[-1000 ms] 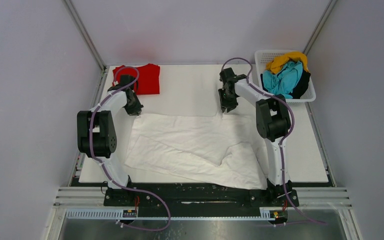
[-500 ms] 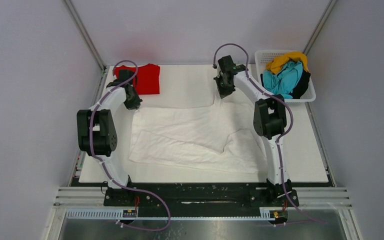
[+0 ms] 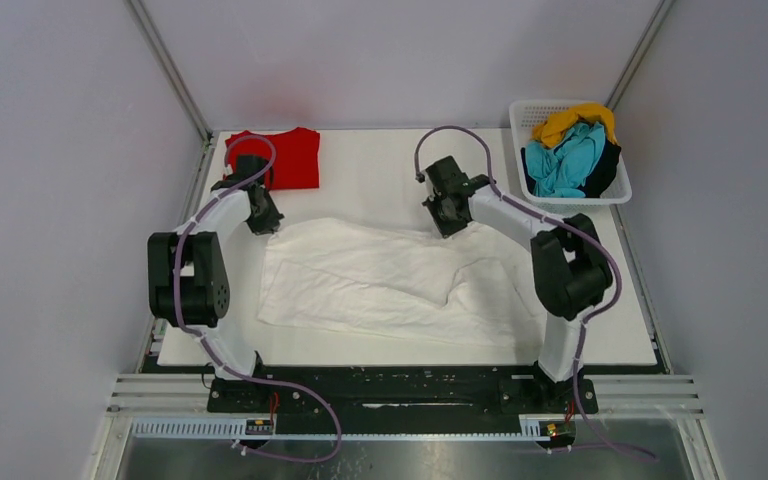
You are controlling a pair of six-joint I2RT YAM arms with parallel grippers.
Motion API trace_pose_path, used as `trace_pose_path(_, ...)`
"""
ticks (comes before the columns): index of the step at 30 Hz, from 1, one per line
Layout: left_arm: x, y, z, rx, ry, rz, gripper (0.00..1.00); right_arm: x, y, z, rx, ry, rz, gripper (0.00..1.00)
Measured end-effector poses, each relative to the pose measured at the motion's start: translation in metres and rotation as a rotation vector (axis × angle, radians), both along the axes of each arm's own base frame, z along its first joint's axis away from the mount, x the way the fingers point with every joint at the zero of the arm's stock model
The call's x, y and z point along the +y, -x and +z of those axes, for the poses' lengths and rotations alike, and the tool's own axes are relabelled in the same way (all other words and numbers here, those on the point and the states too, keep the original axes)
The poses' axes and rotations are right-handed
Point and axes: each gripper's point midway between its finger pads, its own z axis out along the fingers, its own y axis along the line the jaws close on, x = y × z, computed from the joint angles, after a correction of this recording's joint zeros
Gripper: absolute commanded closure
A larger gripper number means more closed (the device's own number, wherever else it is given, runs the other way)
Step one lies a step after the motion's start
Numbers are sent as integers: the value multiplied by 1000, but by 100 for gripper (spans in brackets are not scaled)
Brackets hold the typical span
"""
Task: Fold and stack the t-shirts
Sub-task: Fold the other side of the tshirt into a rectangle
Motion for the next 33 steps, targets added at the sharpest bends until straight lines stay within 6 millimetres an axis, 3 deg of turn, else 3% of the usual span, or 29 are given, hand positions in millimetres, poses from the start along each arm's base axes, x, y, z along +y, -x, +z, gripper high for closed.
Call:
trace_pose_path(8,1,24,14,-52,-7,9,100,-9,72,30,-125,13,-86,99)
trace_pose_path(13,8,39,19,-75,-32,51,100,-16,117,28,-136,-1,-154,97)
trace_pose_path(16,13,52,20,-87,-50,97,99,-18,143,23,-147,-8,-202,85)
trace_pose_path(18,17,63,18,-89,-60,129,67,-16,162,17,-141,-27,-221,72)
trace_pose_path(20,20,73,14,-76,-71,157,62,-13,181,9,-122,-49,-224,67)
trace_pose_path(21,22,76,12,-72,-78,173,59,-13,191,3,-107,-54,-224,58)
trace_pose_path(22,25,80,11,-62,-88,193,51,-15,201,-2,-92,-57,-226,40)
trace_pose_path(24,29,84,10,-50,-107,222,46,-16,217,-9,-65,-77,-230,8)
trace_pose_path(25,31,87,10,-42,-115,238,42,-17,223,-8,-59,-96,-233,1)
trace_pose_path(27,34,91,10,-30,-124,259,28,-16,227,1,-74,-156,-242,1)
trace_pose_path(29,34,94,11,-28,-122,268,7,-12,223,20,-122,-241,-246,1)
trace_pose_path(30,32,94,14,-33,-111,271,2,-9,219,32,-159,-292,-252,1)
trace_pose_path(33,20,91,22,-68,-40,249,1,-8,203,58,-267,-375,-283,0)
